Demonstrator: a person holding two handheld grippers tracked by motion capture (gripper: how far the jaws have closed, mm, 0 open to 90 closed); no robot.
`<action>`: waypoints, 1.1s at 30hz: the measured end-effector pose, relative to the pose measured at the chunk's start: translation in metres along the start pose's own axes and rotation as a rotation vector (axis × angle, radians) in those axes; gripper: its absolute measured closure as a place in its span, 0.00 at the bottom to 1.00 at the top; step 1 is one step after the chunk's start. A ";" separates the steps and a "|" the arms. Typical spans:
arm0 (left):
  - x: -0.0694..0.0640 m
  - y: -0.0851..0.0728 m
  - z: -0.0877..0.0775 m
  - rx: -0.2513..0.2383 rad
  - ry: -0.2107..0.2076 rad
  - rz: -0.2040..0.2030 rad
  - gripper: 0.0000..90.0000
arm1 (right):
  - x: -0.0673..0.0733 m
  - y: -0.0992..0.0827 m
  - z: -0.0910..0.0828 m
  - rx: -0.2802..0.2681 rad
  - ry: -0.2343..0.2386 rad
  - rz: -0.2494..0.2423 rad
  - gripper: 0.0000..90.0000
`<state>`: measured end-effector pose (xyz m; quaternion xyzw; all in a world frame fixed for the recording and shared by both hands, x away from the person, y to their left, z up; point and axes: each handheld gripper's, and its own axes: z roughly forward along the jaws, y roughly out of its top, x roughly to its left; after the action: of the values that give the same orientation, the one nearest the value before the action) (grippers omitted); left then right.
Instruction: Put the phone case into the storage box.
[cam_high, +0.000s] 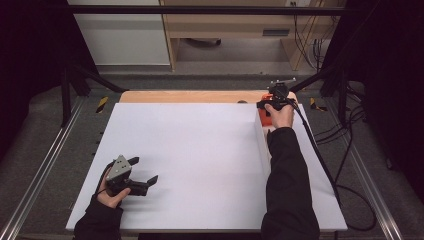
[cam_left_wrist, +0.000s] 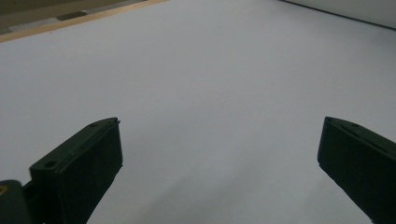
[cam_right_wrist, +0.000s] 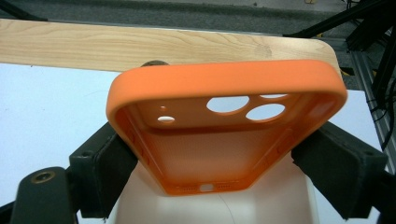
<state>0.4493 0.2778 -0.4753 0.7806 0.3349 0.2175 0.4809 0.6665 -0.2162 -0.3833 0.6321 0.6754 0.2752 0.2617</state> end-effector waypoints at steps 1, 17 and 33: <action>0.000 0.000 0.000 0.000 0.000 0.000 0.00 | 0.000 0.000 0.000 0.002 0.001 0.002 0.17; -0.001 0.000 0.001 0.004 -0.002 0.003 0.00 | 0.000 0.000 -0.006 0.000 0.042 -0.023 0.01; -0.001 0.000 0.001 0.005 -0.005 0.012 0.00 | 0.009 -0.021 -0.053 -0.095 0.154 -0.135 0.01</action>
<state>0.4495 0.2761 -0.4759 0.7841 0.3296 0.2177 0.4786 0.6140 -0.2100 -0.3602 0.5490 0.7207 0.3364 0.2569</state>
